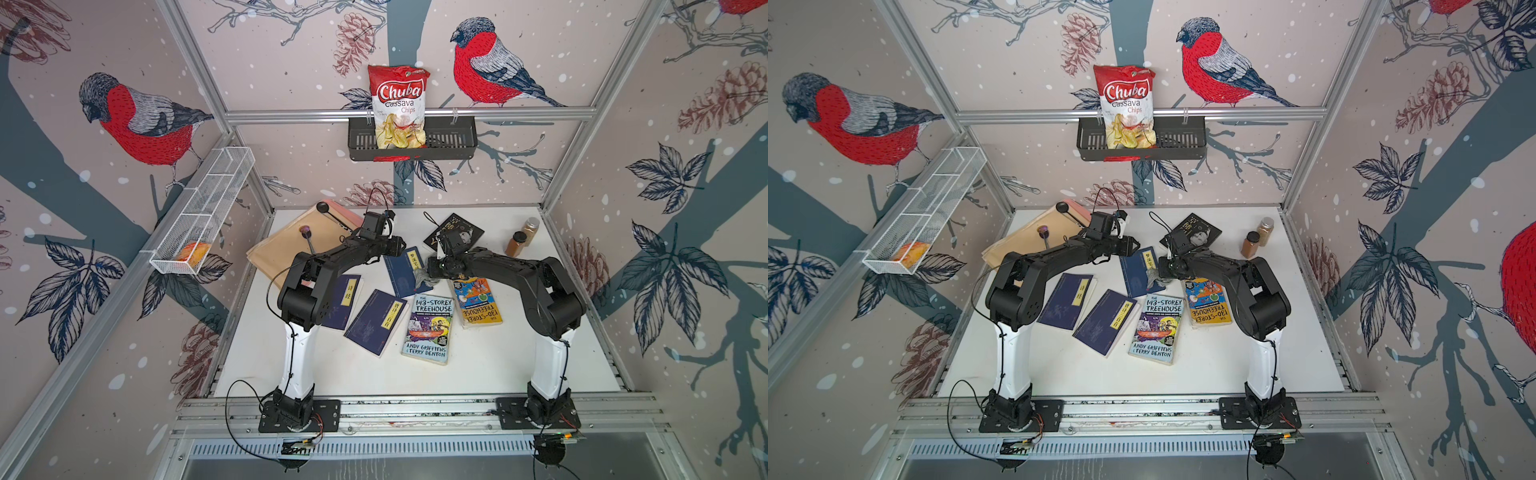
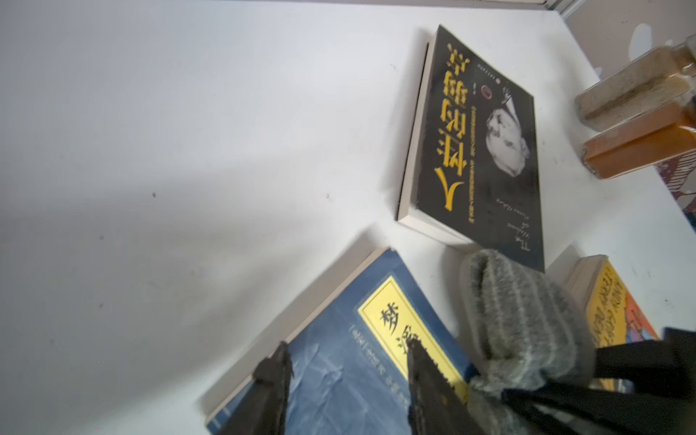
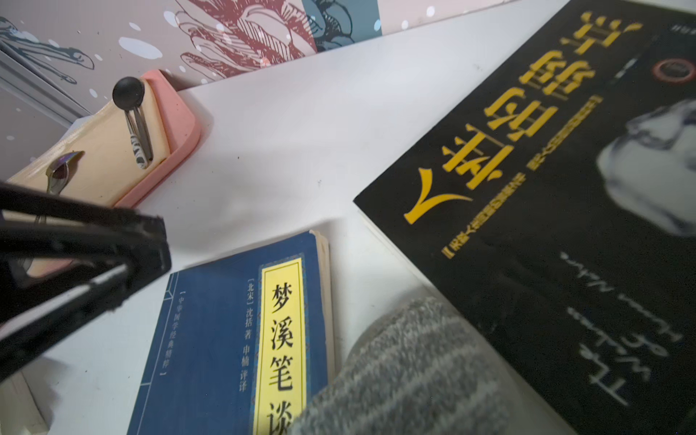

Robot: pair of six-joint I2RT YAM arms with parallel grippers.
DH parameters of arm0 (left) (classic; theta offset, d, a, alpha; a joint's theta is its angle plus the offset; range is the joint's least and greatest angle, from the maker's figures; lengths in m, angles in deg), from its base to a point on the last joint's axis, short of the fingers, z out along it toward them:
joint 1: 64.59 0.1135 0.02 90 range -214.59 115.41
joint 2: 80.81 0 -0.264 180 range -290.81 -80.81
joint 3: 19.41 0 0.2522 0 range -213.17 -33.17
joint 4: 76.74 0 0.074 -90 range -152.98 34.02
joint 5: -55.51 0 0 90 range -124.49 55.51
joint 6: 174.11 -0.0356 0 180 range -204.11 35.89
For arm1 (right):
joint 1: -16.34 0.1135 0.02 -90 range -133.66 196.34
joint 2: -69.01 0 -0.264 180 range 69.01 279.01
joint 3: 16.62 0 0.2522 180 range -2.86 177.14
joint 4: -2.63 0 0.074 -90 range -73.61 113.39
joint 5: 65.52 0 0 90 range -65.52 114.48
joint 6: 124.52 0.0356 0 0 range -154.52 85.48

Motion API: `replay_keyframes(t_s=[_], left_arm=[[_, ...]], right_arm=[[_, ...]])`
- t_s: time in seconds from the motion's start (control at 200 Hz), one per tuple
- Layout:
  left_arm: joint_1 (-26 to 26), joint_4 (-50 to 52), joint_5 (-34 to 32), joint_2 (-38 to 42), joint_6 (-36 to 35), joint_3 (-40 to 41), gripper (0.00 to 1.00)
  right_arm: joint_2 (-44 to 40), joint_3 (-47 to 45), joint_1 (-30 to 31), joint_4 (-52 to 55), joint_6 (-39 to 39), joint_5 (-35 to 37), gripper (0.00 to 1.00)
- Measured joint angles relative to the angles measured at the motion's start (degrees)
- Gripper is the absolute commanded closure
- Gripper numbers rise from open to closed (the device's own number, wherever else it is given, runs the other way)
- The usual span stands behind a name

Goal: Wipe the cover of the book
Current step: Wipe the dirt from the cover of the book.

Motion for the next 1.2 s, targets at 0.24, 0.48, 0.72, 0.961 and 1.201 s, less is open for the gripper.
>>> replay_keyframes(t_s=[0.24, 0.48, 0.72, 0.961, 1.201], left_arm=[[-0.61, 1.46, -3.78, -0.22, -0.83, 1.51, 0.85], [-0.68, 3.13, -4.59, -1.07, -0.85, 3.17, 0.91], [-0.72, 2.14, -4.39, -2.62, -0.81, 1.99, 0.90], [-0.76, 1.68, -4.92, -2.91, -1.03, 2.03, 0.99], [-0.76, -1.14, -4.42, -3.96, -1.36, 2.14, 1.00]], right_arm=[[-4.96, -0.44, 0.39, -0.17, -0.37, 1.75, 0.82], [-3.87, -0.35, 2.32, -0.66, -0.48, -1.01, 0.82], [-1.92, -4.09, 2.49, -2.01, 1.07, -5.03, 0.82], [-1.64, -7.89, 2.40, -6.75, 1.68, -6.86, 0.82], [6.01, 0.24, 0.87, -10.16, 2.75, -10.67, 0.82]])
